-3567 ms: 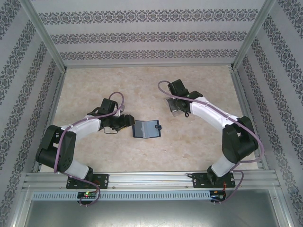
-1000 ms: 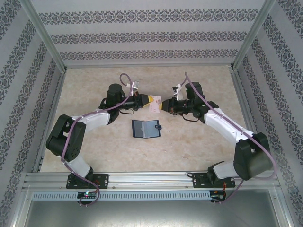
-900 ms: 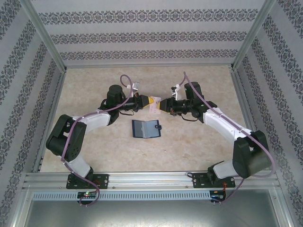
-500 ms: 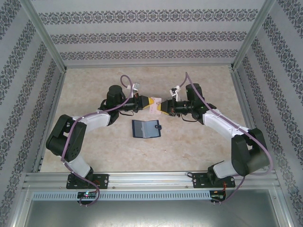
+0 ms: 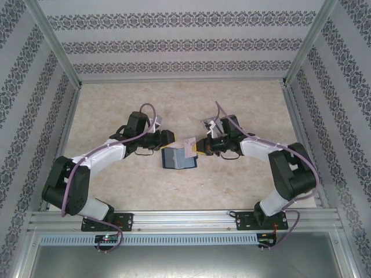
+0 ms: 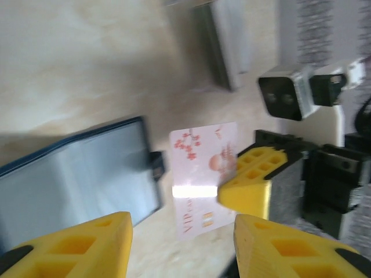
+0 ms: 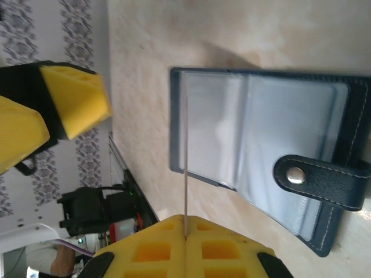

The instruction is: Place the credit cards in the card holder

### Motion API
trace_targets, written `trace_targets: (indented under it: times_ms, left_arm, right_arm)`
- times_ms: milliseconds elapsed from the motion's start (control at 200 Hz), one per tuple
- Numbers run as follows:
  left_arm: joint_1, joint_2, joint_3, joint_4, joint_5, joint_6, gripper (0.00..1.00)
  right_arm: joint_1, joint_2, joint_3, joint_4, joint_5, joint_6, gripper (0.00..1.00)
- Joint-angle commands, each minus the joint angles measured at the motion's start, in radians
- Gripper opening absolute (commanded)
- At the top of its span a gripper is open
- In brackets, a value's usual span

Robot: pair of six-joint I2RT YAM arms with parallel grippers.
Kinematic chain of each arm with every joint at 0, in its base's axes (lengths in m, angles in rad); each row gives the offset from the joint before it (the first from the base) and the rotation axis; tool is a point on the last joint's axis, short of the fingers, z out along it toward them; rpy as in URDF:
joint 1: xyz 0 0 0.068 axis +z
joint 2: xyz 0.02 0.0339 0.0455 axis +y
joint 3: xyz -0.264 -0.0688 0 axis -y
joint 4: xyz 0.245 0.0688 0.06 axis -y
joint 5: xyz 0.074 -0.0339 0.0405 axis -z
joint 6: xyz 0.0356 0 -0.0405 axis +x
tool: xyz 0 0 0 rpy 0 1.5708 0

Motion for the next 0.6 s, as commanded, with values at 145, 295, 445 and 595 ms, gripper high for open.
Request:
trace_targets:
  times_ms: [145,295,445,595]
  left_arm:
    - [0.01,0.051,-0.04,-0.295,-0.18,0.145,0.33]
    - [0.01,0.076,-0.056,-0.29,-0.21,0.152,0.21]
    - [0.01,0.125,-0.044,-0.277,-0.213,0.167,0.13]
    - [0.01,0.181,-0.039,-0.245,-0.212,0.169,0.06]
  right_arm:
    - [0.076,0.163,0.069,-0.006,-0.002,-0.075,0.0]
    - [0.096,0.224,0.093,-0.003,0.019,-0.079,0.0]
    - [0.098,0.254,0.104,-0.011,0.036,-0.085,0.0]
    - [0.099,0.262,0.104,-0.025,0.049,-0.111,0.01]
